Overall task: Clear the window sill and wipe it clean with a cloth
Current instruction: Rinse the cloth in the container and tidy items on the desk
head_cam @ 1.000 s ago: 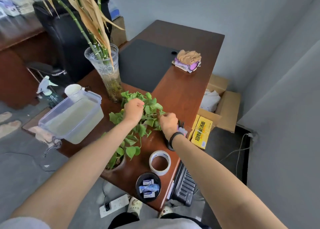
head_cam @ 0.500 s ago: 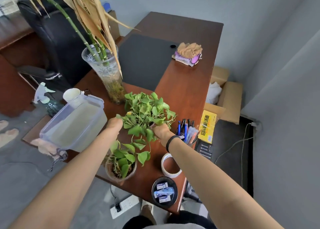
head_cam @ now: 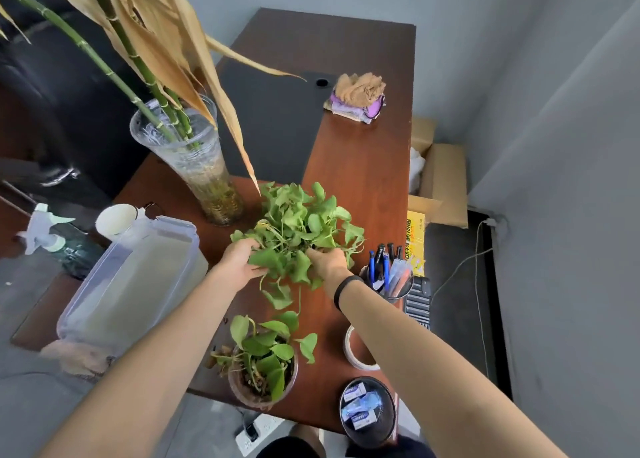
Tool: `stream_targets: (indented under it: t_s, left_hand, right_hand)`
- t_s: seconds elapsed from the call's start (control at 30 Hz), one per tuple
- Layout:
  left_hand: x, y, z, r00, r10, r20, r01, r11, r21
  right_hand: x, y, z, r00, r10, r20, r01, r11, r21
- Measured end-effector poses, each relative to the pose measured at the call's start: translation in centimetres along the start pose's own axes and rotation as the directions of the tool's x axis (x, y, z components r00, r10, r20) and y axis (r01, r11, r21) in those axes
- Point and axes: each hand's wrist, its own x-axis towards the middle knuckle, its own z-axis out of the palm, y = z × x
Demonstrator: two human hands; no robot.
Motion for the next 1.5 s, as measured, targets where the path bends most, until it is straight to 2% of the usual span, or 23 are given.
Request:
stream_targets:
  t_s: [0.17,0.27,0.4,0.5,0.6,0.7,0.8,0.87,0.97,1.1,1.3,1.5]
  left_hand:
    - [1.2,2.3,0.6,0.992,0.074,0.099,-0.073,0.997,-0.013]
    - [1.6,3.4,1.1,0.972,0.147,0.186,-0.125,0.984,-0.125]
    - [2.2,5.3,2.9,0.937,0.198,0.287,-0.149,0.971,-0.186]
    - [2.6,6.4,5.5,0.941,0.235,0.245,-0.192,0.964,-0.184]
    - [4.1,6.5,8.1,0.972,0.162,0.172,-0.153,0.986,-0.063]
    - [4.7,6.5,10.8,0.967,0.087,0.238,-0.105,0.992,0.064]
    - [5.0,6.6,13.1,0.945,0.099,0.313,-0.129,0.989,0.077]
    - [5.7,6.7,14.3,0.942,0.099,0.321,-0.130,0.988,0.078]
    - [7.1,6.8,15.2,0.963,0.090,0.253,-0.110,0.992,0.067]
    - [9.2,7.3,15.9,0.983,0.053,0.175,-0.064,0.996,0.056]
    - [12.3,8.0,16.2,0.993,0.062,0.104,-0.065,0.998,0.026]
    - [13.6,9.6,18.7,0.981,0.095,0.171,-0.084,0.994,-0.074]
  right_hand:
    - [0.9,-2.5,-0.2,0.995,-0.031,-0.094,0.039,0.996,0.085]
    - [1.3,-4.3,-0.7,0.995,-0.016,-0.098,0.033,0.984,0.176]
    - [2.8,-6.3,-2.7,0.989,-0.005,-0.148,0.047,0.958,0.283]
    - [4.1,-7.9,-4.1,0.985,-0.009,-0.170,0.067,0.938,0.340]
    - [4.4,-9.4,-5.9,0.984,-0.007,-0.178,0.074,0.924,0.374]
    - [5.2,-10.2,-7.7,0.983,-0.004,-0.181,0.069,0.932,0.355]
    - [6.3,-10.2,-8.6,0.982,0.033,-0.188,0.040,0.928,0.372]
    - [7.0,-10.1,-8.5,0.981,0.054,-0.189,0.020,0.930,0.368]
    - [7.7,-10.1,-8.3,0.981,0.087,-0.174,-0.015,0.925,0.379]
    - [10.0,-10.2,-7.8,0.989,0.076,-0.129,-0.024,0.932,0.362]
    - [12.8,-11.3,-6.9,0.994,0.032,-0.105,0.005,0.942,0.335]
    - [15.7,-13.4,-8.2,0.990,0.025,-0.142,0.040,0.897,0.440]
